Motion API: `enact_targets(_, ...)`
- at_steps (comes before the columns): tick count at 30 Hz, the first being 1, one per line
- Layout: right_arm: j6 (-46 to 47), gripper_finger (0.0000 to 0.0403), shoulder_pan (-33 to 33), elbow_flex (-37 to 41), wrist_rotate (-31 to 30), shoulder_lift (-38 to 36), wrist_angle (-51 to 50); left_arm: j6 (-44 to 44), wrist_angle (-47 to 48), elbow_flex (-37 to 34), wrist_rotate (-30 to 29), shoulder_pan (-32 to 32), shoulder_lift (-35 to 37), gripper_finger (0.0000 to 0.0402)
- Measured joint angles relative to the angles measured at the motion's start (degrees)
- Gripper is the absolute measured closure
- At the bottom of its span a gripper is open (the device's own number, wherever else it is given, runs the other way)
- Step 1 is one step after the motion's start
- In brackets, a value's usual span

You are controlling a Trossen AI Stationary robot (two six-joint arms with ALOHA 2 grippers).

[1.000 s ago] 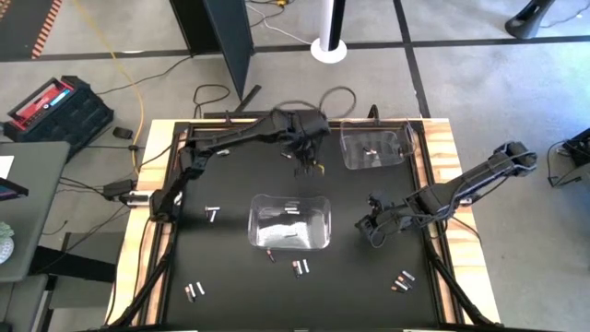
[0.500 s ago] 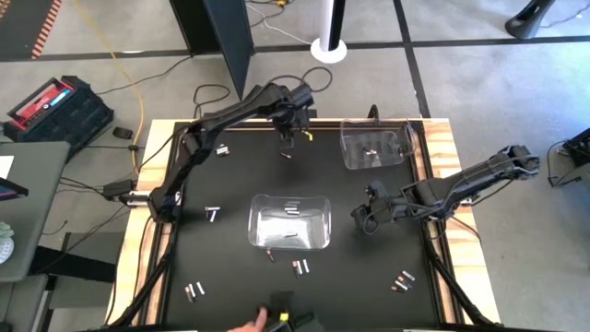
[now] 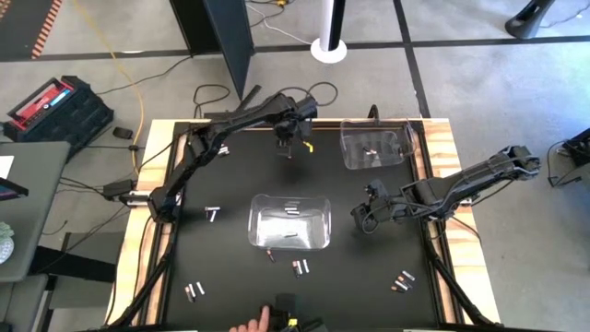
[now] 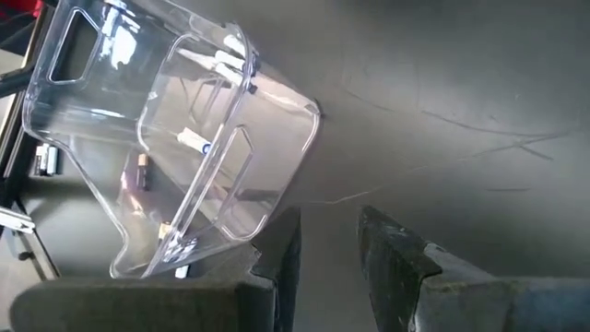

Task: Sort batteries
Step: Put the black battery into the top transparent bin

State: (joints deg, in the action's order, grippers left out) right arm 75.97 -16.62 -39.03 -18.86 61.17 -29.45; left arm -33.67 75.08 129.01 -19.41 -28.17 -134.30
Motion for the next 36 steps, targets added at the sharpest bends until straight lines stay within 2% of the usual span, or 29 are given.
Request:
enact_targets(8, -4.4, 0.0275, 0.0, 0.0, -0.8, 0.0, 0.0, 0.4, 0.0, -1.1, -0.3, 2.0, 0.0, 0.0171)
enact_targets(14, -8.5, 0.0275, 0.0, 0.0, -0.8, 0.0, 0.0, -5.4, -0.1, -1.0, 6.2, 3.4, -0.6, 0.0171)
enact_targets(21, -11.0, 0.0275, -0.4, 0.0, -0.8, 0.0, -0.1, -7.3, 1.2, -1.0, 5.6, 4.5, -3.7, 0.0171)
enact_targets(27, -11.6, 0.0275, -1.4, 0.0, -0.8, 0.0, -0.3, -6.5, 1.7, -1.1, -0.1, 5.0, -6.6, 0.0171)
enact_targets(36, -11.5, 0.0275, -1.8, 0.0, -0.8, 0.0, -0.5, -7.5, 0.8, -1.0, 0.8, 4.8, -8.5, 0.0171)
